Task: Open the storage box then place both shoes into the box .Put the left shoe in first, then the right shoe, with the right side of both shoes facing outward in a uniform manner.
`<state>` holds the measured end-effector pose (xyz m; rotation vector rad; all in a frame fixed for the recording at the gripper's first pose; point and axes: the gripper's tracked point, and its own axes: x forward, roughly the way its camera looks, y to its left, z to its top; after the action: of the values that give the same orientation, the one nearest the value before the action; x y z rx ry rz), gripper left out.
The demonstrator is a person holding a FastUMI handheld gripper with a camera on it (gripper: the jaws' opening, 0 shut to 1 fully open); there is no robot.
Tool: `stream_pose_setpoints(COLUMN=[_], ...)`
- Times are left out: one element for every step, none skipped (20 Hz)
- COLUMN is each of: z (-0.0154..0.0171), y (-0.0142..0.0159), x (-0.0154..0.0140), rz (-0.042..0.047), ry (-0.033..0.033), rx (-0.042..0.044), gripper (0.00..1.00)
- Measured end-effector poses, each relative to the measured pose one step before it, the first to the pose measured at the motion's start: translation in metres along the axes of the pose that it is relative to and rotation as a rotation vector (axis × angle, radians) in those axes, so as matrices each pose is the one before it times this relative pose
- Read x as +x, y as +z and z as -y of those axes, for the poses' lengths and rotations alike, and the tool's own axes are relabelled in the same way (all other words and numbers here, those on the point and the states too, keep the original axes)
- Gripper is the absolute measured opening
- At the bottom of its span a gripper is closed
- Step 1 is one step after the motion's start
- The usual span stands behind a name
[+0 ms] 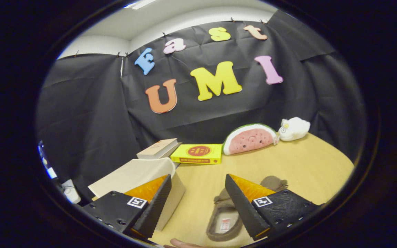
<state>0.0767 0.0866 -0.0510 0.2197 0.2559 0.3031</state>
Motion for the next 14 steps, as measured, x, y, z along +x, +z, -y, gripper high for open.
stream_pose_setpoints(z=[-0.00666,-0.00651,-0.00469,-0.00532,-0.00714,-0.00627,-0.00499,-0.00178,-0.00152,-0.00015,-0.00423,-0.00317,-0.00075,-0.00227], y=[-0.00612,-0.00361,-0.00385,-0.00276,-0.00419,-0.00358,-0.0058,-0.00631,-0.00435,-0.00669,-0.00537,-0.00193,0.00006,0.00102], x=[0.00801,0.00825,0.00761,0.00792,0.00753,0.00715,0.00732,0.00553,0.00513,0.00592,0.00599,0.00275,0.00364,0.00336], rz=[-0.03635,-0.0242,-0.02281,-0.01846,-0.0174,-0.02138,-0.02371,-0.02178,-0.01707,-0.02522,-0.0213,-0.01642,-0.01411,-0.01105], ry=[0.03792,0.03675,0.03193,0.03647,0.04028,0.03916,0.03159,0.02126,0.01877,0.00754,0.02138,0.02156,0.01178,0.01958], rx=[0.0318,0.03391,0.03758,0.03577,0.03606,0.03046,0.02775,0.02665,0.01985,0.01119,0.00594,0.01431,0.01965,0.02254], gripper=[0.96,0.96,0.96,0.96,0.96,0.95,0.95,0.95,0.95,0.96,0.96,0.96,0.96,0.96])
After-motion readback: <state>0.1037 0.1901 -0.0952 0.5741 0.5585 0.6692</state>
